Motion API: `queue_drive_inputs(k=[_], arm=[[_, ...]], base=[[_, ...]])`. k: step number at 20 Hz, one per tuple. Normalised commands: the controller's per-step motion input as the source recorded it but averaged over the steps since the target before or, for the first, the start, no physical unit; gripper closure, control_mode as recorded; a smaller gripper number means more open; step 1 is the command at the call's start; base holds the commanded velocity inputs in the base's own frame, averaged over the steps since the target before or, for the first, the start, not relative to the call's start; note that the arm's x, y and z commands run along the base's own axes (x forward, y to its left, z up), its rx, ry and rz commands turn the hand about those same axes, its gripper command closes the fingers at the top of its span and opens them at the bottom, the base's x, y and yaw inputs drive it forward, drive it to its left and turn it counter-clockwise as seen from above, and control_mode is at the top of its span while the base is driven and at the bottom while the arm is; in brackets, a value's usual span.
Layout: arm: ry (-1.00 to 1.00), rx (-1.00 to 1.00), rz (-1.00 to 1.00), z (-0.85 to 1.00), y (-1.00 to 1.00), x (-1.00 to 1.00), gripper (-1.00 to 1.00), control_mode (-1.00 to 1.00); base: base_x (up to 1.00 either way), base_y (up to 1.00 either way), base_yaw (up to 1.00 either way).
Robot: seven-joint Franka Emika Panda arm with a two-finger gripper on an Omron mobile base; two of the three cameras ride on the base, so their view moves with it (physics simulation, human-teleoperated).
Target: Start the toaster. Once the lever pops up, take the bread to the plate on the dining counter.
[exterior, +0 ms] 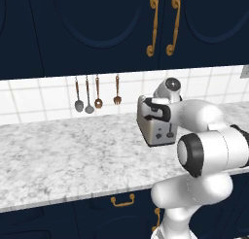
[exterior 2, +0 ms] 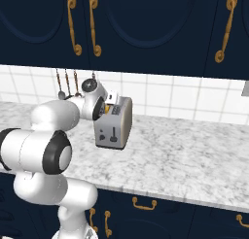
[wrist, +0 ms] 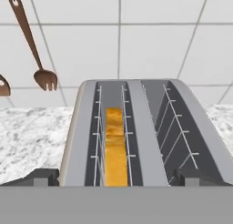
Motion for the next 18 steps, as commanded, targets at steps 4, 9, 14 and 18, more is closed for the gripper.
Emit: queue_drive_inputs(k=[4,9,14,18], arm=[[0.00,0.00,0.00,0.01,0.00,-0.31,-1.00,-1.00],[0.00,0.00,0.00,0.00,0.00,0.00,-1.00,-1.00],[0.00,0.00,0.00,0.00,0.00,0.04,-1.00,-1.00],[0.00,0.00,-0.01,0.00,0.00,0.00,-1.00,-1.00]], base=[[0.00,0.00,0.00],[0.00,0.00,0.00],[0.00,0.00,0.00],[0.00,0.00,0.00]])
